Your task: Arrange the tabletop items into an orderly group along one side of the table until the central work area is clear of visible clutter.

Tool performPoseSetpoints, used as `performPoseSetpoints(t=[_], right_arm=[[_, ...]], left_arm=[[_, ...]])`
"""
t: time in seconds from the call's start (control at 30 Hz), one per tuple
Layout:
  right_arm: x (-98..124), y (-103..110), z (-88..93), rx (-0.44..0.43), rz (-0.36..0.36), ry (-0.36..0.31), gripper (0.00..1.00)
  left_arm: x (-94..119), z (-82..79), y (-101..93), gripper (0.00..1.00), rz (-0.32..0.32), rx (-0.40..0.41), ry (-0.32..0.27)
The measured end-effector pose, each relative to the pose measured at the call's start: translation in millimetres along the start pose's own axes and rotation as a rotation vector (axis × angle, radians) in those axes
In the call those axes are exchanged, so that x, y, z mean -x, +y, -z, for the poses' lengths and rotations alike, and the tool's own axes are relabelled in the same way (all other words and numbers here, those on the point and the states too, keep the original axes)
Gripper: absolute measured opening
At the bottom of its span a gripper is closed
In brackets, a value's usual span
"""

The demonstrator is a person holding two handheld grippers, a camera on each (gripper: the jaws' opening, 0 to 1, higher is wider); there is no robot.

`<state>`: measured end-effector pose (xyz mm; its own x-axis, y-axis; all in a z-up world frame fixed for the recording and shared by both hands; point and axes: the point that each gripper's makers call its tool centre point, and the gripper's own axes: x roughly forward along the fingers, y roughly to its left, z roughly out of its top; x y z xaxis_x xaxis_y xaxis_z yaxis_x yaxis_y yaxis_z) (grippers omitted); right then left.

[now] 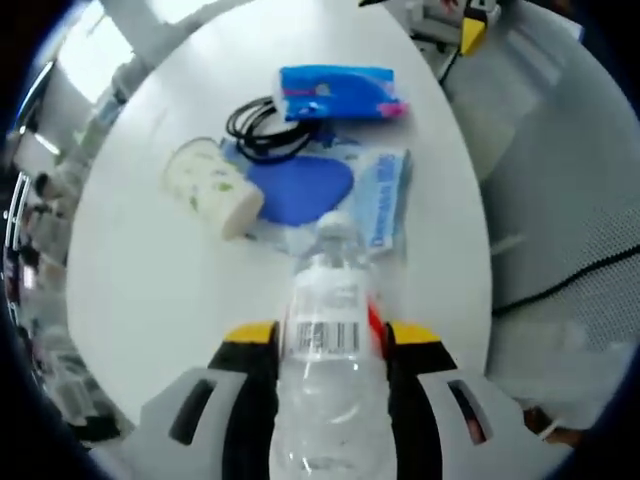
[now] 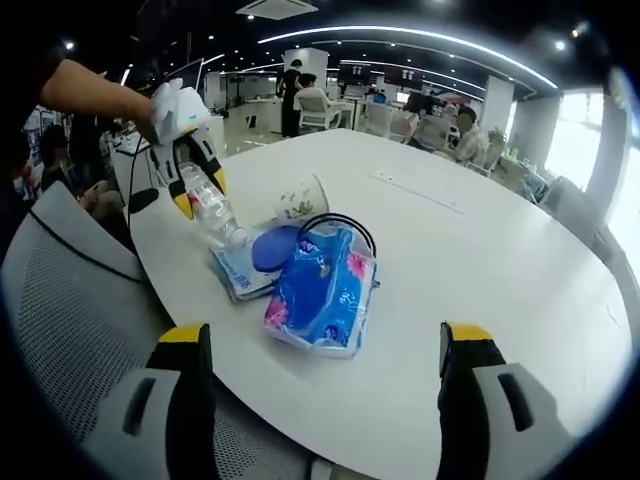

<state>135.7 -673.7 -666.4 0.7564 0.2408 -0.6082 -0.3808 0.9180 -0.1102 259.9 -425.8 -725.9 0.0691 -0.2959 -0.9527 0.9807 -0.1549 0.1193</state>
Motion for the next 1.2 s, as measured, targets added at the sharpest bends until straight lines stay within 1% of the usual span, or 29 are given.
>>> performPoseSetpoints(t=[0.13, 0.27, 0.4, 0.53, 0.83, 0.93, 1.07, 1.2], right_arm=[[0, 0, -0.2, 0.0, 0.0, -0.001, 0.94], [0, -1, -0.5, -0.004, 0.003, -0.002, 0.94], [0, -1, -0.5, -0.009, 0.004, -0.003, 0.94], [0, -1, -0.1, -0.009, 0.005, -0.001, 0.94], [0, -1, 1.4, -0.004, 0.004, 0.007, 0.94], [0, 0, 2.1, -0.003, 0.003, 0.01, 0.94], [0, 1, 2.8, 0.001, -0.001, 0.015, 0.94], [0, 1, 2.7, 0.002, -0.002, 0.017, 0.94]], left_arm=[[-5, 6.1, -0.7, 0.39, -0.001, -0.002, 0.026], [-14, 17.5, -2.0, 0.4, 0.01, 0.024, 0.058], [-19, 22.7, -3.1, 0.4, 0.017, 0.041, 0.068], [-24, 26.8, -4.1, 0.4, 0.021, 0.038, 0.092], [-33, 28.6, -9.6, 0.41, 0.039, 0.037, 0.099], [-36, 30.3, -12.2, 0.41, 0.052, 0.026, 0.119], [-33, 25.0, -13.4, 0.41, 0.065, 0.018, 0.114], [-32, 14.5, -12.0, 0.42, 0.068, 0.012, 0.088]])
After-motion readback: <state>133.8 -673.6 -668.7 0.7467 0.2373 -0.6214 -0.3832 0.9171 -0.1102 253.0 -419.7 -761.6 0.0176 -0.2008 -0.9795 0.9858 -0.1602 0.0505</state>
